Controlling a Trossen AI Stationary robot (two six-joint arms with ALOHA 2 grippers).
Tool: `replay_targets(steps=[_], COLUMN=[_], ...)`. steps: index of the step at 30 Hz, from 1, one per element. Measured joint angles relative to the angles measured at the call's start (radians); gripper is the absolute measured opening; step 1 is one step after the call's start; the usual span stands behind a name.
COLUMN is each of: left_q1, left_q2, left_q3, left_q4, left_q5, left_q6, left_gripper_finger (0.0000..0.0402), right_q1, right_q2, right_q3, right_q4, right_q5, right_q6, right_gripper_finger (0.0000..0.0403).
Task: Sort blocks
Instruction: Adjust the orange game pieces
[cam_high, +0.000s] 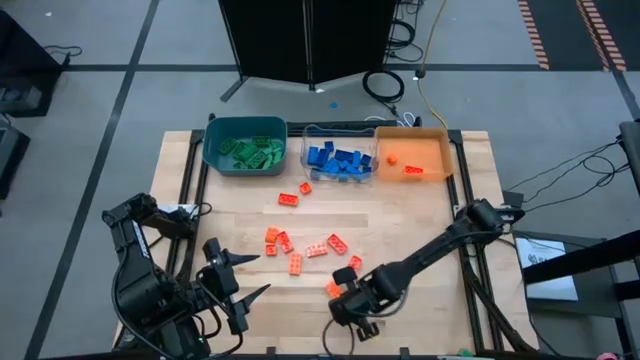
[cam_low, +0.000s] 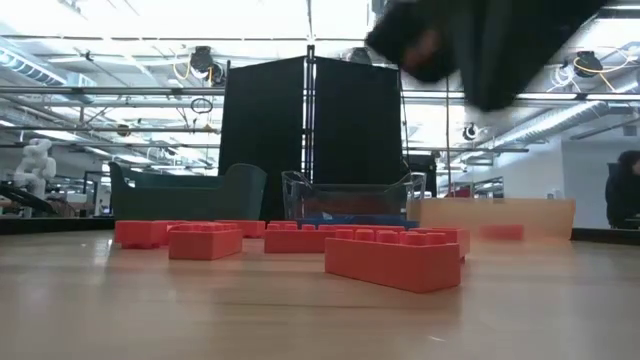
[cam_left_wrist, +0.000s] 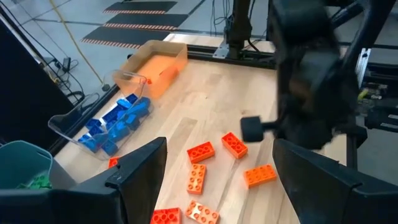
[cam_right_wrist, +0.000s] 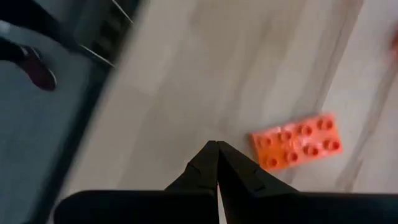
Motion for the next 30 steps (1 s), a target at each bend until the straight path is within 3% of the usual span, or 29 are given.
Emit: replay_targets(steps=[10,18,27,30], left_q1=[0.008,0.008,0.007,0.008], left_q2=[0.000,0.000,0.000,0.000], left_q3=[0.000,0.000,0.000,0.000], left_q4=[0.000,0.000,0.000,0.000], left_q5=[0.025,0.036,0.040,0.041], left_q6=[0.000,0.014,0.037,0.037], left_gripper_finger=[0.0299,0.0299,0.0299,0.0299], right_q1=[-0.042,-0.171,-0.355,-0.391], right_q2=[0.150,0.173,0.158,0.155], right_q3=[-0.027,-0.025,0.025,0.076], right_q4=[0.133,0.122,0.050,0.005], right_q5=[-0.142,-0.200,-0.046,-0.045], right_q6=[-0.051,-0.158,-0.253,-0.257], right_gripper_finger=[0.0000,0.0000,0.0000,0.0000])
